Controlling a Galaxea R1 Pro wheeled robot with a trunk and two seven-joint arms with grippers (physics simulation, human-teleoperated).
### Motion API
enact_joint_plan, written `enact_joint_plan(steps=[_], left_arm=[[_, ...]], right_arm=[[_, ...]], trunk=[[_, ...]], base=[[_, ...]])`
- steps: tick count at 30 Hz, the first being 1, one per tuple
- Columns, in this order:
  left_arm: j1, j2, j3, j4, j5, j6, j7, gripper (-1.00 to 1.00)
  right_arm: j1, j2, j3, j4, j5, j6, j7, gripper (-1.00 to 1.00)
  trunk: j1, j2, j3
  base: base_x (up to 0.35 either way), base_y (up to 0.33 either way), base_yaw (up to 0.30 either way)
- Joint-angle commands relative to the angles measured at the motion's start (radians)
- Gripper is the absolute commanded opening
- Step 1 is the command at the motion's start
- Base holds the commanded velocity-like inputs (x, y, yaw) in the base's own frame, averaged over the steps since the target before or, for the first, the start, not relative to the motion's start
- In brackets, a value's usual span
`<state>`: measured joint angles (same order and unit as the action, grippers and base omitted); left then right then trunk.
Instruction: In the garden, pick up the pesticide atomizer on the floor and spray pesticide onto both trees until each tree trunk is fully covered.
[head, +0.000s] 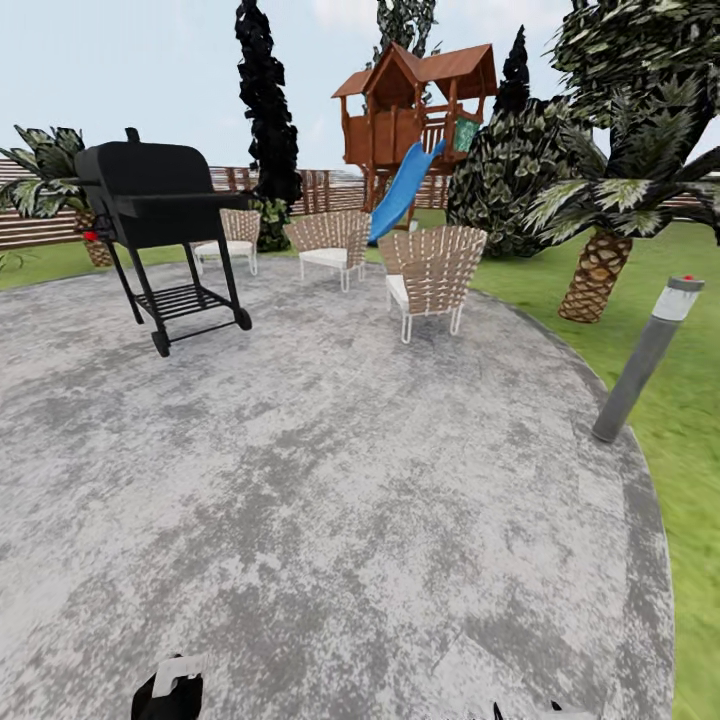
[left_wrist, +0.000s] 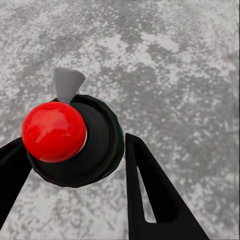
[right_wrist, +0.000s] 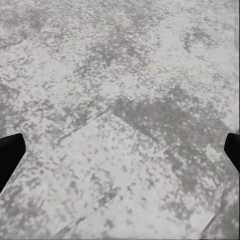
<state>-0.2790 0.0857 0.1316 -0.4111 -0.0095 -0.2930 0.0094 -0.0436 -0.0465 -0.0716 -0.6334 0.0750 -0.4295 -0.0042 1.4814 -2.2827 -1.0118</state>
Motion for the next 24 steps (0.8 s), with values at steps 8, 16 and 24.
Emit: enact_joint_plan(steps=[8,16,24], left_arm=[[0.0,0.0,0.002,0.0,-0.001,-0.003,0.001,-1.0],[0.0,0.0,0.002,0.0,-0.001,-0.003,0.001,-1.0],[0.0,0.0,0.002,0.0,-0.001,-0.003,0.001,-1.0]], right_arm=[[-0.001,0.0,-0.002,0.001,0.008,-0.003,0.0,1.0],[-0.001,0.0,-0.002,0.001,0.008,-0.003,0.0,1.0],[-0.001,0.0,-0.002,0.001,0.008,-0.003,0.0,1.0]], trunk=[[0.0,0.0,0.006],[0.0,0.0,0.011],[0.0,0.0,0.016]], base=[[0.0,-0.27,-0.256],[0.0,-0.27,-0.263],[0.0,-0.27,-0.272]])
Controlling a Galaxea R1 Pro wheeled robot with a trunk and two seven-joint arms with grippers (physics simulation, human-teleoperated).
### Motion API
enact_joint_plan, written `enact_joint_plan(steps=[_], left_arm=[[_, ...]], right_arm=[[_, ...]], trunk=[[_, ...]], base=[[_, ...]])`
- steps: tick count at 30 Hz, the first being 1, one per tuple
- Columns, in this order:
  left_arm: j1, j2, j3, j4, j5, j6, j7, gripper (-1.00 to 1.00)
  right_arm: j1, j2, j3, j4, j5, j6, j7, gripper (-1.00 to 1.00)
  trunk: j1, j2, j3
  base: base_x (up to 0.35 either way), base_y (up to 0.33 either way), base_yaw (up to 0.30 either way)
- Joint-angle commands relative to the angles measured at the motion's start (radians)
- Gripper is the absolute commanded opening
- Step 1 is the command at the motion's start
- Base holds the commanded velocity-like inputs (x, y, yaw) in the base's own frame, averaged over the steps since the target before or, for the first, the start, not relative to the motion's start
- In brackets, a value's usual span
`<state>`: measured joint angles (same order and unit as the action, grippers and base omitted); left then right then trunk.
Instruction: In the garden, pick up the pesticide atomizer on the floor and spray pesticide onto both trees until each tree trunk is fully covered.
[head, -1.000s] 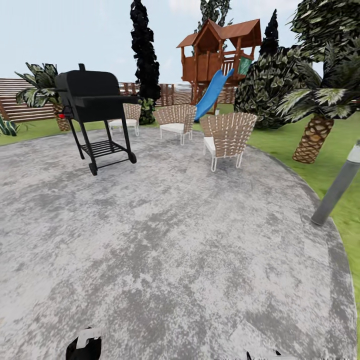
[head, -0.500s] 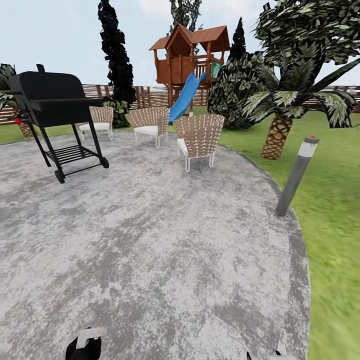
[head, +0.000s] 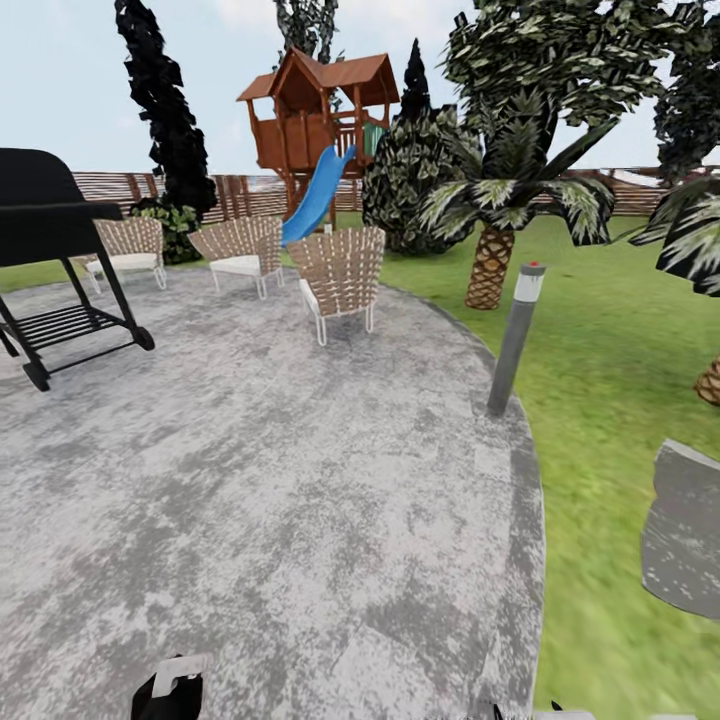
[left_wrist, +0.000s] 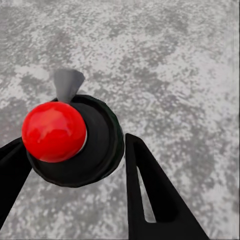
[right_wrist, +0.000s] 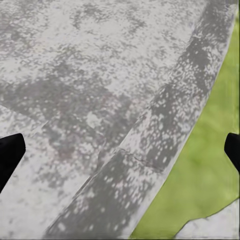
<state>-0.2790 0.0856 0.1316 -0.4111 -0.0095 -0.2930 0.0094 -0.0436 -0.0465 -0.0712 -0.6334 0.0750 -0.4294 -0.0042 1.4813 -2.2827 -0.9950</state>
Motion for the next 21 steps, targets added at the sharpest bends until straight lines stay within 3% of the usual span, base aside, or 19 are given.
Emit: enact_joint_plan(steps=[1,21], left_arm=[[0.0,0.0,0.002,0.0,-0.001,-0.003,0.001,-1.0],[0.0,0.0,0.002,0.0,-0.001,-0.003,0.001,-1.0]], right_arm=[[-0.001,0.0,-0.002,0.001,0.008,-0.003,0.0,1.0],[-0.001,0.0,-0.002,0.001,0.008,-0.004,0.0,1.0]], trunk=[[0.0,0.0,0.0],[0.0,0.0,0.011]], base=[[0.0,-0.27,-0.274],[0.0,-0.27,-0.274]])
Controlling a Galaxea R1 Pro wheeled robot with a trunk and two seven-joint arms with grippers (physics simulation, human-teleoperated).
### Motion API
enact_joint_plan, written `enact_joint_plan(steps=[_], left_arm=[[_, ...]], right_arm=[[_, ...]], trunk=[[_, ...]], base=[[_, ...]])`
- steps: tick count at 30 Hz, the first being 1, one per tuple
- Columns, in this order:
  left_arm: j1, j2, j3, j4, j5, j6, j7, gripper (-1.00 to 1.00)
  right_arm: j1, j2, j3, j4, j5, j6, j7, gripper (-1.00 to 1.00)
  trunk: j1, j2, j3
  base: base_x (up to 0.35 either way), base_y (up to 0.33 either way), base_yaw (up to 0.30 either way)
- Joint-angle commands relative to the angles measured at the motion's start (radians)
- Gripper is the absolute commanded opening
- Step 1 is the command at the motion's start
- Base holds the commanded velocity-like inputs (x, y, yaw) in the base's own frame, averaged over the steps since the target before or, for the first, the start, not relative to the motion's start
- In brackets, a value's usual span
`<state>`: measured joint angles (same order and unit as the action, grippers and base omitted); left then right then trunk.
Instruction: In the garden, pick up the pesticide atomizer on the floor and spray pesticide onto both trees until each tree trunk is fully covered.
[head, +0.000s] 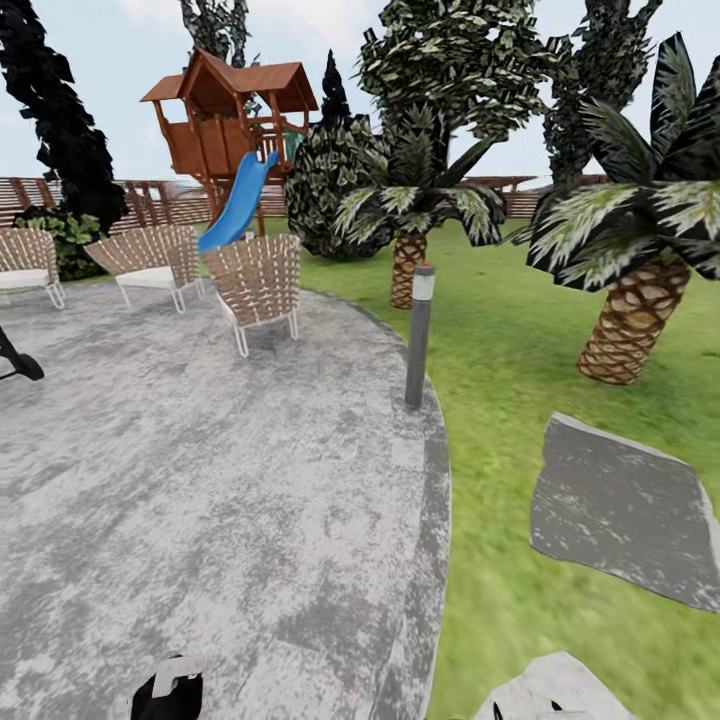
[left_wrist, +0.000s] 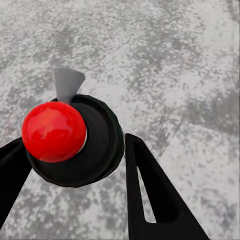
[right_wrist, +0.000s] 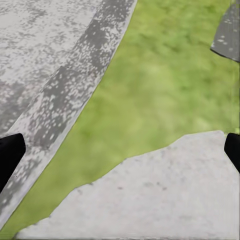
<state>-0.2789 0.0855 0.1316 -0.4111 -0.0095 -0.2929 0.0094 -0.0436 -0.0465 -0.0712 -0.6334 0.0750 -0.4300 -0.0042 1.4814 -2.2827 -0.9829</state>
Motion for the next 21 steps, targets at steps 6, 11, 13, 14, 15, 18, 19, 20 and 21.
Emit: enact_joint_plan(steps=[6,11,13,14,15,18,19,20,21], left_arm=[[0.0,0.0,0.002,0.0,-0.001,-0.003,0.001,-1.0],[0.0,0.0,0.002,0.0,-0.001,-0.003,0.001,-1.0],[0.0,0.0,0.002,0.0,-0.001,-0.003,0.001,-1.0],[0.0,0.0,0.002,0.0,-0.001,-0.003,0.001,-1.0],[0.0,0.0,0.002,0.0,-0.001,-0.003,0.001,-1.0],[0.0,0.0,0.002,0.0,-0.001,-0.003,0.001,-1.0],[0.0,0.0,0.002,0.0,-0.001,-0.003,0.001,-1.0],[0.0,0.0,0.002,0.0,-0.001,-0.003,0.001,-1.0],[0.0,0.0,0.002,0.0,-0.001,-0.003,0.001,-1.0]], right_arm=[[-0.001,0.0,-0.002,0.001,0.008,-0.004,0.0,1.0],[-0.001,0.0,-0.002,0.001,0.008,-0.004,0.0,1.0],[-0.001,0.0,-0.002,0.001,0.008,-0.004,0.0,1.0],[-0.001,0.0,-0.002,0.001,0.008,-0.004,0.0,1.0],[-0.001,0.0,-0.002,0.001,0.008,-0.004,0.0,1.0],[-0.001,0.0,-0.002,0.001,0.008,-0.004,0.0,1.0],[-0.001,0.0,-0.002,0.001,0.008,-0.004,0.0,1.0],[-0.001,0.0,-0.002,0.001,0.008,-0.004,0.0,1.0],[-0.001,0.0,-0.002,0.001,0.008,-0.004,0.0,1.0]], trunk=[[0.0,0.0,0.003],[0.0,0.0,0.006],[0.0,0.0,0.007],[0.0,0.0,0.007],[0.0,0.0,0.008],[0.0,0.0,0.009],[0.0,0.0,0.01],[0.0,0.0,0.011],[0.0,0.0,0.011]], base=[[0.0,-0.27,-0.275],[0.0,-0.27,-0.275],[0.0,-0.27,-0.275],[0.0,-0.27,-0.275],[0.0,-0.27,-0.276],[0.0,-0.27,-0.276],[0.0,-0.27,-0.277],[0.0,-0.27,-0.277],[0.0,-0.27,-0.278]])
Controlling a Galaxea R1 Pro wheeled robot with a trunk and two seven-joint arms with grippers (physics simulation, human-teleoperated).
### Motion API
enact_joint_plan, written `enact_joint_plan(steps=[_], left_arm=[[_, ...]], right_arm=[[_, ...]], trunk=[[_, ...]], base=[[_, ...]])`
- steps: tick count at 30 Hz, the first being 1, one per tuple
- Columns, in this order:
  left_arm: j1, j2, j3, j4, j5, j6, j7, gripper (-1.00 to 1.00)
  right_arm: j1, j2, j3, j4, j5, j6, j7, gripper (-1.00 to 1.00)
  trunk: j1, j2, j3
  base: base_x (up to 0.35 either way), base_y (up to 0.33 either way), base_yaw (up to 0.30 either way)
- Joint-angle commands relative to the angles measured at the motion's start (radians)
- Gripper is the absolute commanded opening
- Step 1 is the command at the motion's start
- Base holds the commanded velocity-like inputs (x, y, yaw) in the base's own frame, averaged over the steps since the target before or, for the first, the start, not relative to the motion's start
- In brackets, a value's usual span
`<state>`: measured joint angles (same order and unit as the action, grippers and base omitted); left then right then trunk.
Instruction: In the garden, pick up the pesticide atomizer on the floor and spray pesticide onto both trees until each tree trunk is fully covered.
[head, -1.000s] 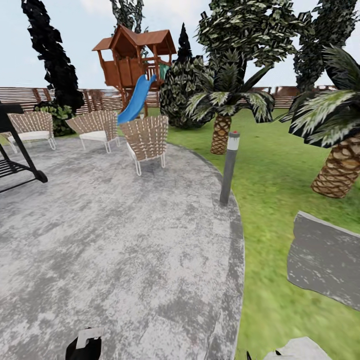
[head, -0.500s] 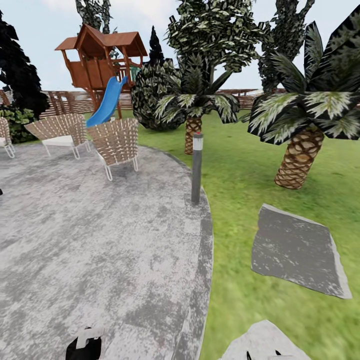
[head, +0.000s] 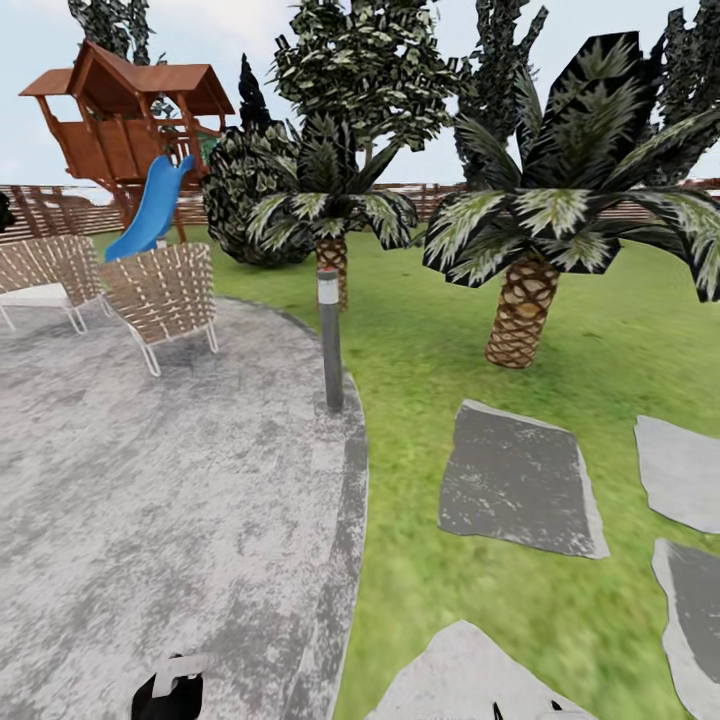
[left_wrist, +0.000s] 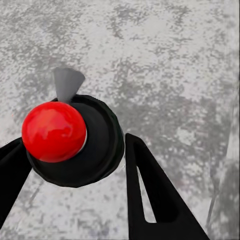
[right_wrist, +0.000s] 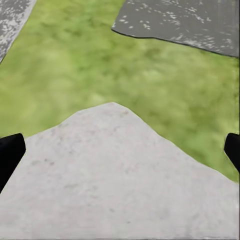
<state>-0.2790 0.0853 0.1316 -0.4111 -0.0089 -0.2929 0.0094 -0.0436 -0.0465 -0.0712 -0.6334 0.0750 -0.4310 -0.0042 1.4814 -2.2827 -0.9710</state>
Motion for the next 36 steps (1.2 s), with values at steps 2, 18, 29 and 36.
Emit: enact_joint_plan(steps=[2,18,29,36], left_arm=[[0.0,-0.001,0.002,0.0,-0.001,-0.003,0.001,-1.0],[0.0,-0.001,0.002,0.0,0.0,-0.003,0.001,-1.0],[0.0,-0.001,0.002,0.0,0.0,-0.003,0.001,-1.0],[0.0,-0.001,0.002,0.0,0.0,-0.003,0.001,-1.0]], right_arm=[[-0.001,0.0,-0.002,0.001,0.008,-0.003,0.0,1.0],[-0.001,0.0,-0.002,0.002,0.008,-0.003,0.0,1.0],[-0.001,0.0,-0.002,0.001,0.008,-0.003,0.0,1.0],[-0.001,0.0,-0.002,0.001,0.008,-0.003,0.0,1.0]], trunk=[[0.0,0.0,0.0],[0.0,0.0,0.007],[0.0,0.0,0.007],[0.0,0.0,0.007]], base=[[0.0,-0.27,-0.279],[0.099,-0.27,-0.283],[0.167,-0.248,-0.289],[0.178,-0.24,-0.29]])
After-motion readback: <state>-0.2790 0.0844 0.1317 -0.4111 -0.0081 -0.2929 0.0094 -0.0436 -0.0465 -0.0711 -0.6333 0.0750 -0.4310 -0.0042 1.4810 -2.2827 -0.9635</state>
